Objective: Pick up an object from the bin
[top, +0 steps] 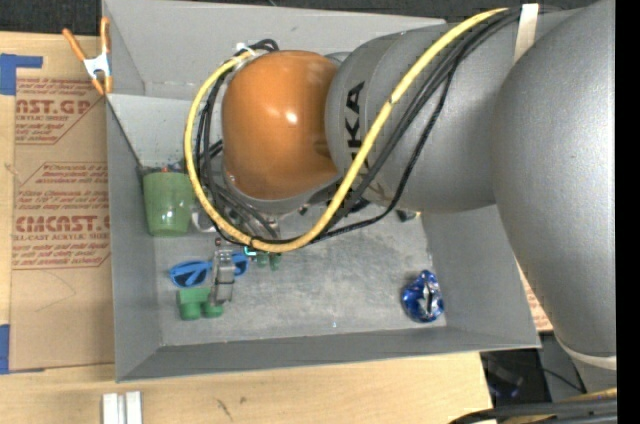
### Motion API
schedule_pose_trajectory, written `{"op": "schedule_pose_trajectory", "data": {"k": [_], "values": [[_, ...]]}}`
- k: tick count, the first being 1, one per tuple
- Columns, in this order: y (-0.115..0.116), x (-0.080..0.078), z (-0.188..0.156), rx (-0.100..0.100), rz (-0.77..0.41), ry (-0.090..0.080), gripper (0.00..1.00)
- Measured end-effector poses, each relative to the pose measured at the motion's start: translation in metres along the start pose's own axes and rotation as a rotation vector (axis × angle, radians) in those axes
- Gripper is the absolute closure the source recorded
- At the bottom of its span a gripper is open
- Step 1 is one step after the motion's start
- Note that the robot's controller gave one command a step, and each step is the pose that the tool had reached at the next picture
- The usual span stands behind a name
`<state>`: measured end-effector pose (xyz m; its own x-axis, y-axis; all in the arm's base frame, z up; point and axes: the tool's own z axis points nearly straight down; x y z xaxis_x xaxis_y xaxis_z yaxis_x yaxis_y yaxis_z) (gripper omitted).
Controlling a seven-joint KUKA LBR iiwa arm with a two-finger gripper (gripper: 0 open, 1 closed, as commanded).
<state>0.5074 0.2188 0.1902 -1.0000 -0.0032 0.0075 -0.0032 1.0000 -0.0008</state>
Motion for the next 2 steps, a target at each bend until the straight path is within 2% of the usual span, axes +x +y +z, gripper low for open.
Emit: {"op": "schedule_pose_trajectory", "data": {"k": [1,2], "values": [[-0.0297,-0.0322,0.1213,-0.004,0.065,-0.002,0.00],[-0.0285,-0.0352,0.1135,-0.006,0.061,-0.010,1.00]]}}
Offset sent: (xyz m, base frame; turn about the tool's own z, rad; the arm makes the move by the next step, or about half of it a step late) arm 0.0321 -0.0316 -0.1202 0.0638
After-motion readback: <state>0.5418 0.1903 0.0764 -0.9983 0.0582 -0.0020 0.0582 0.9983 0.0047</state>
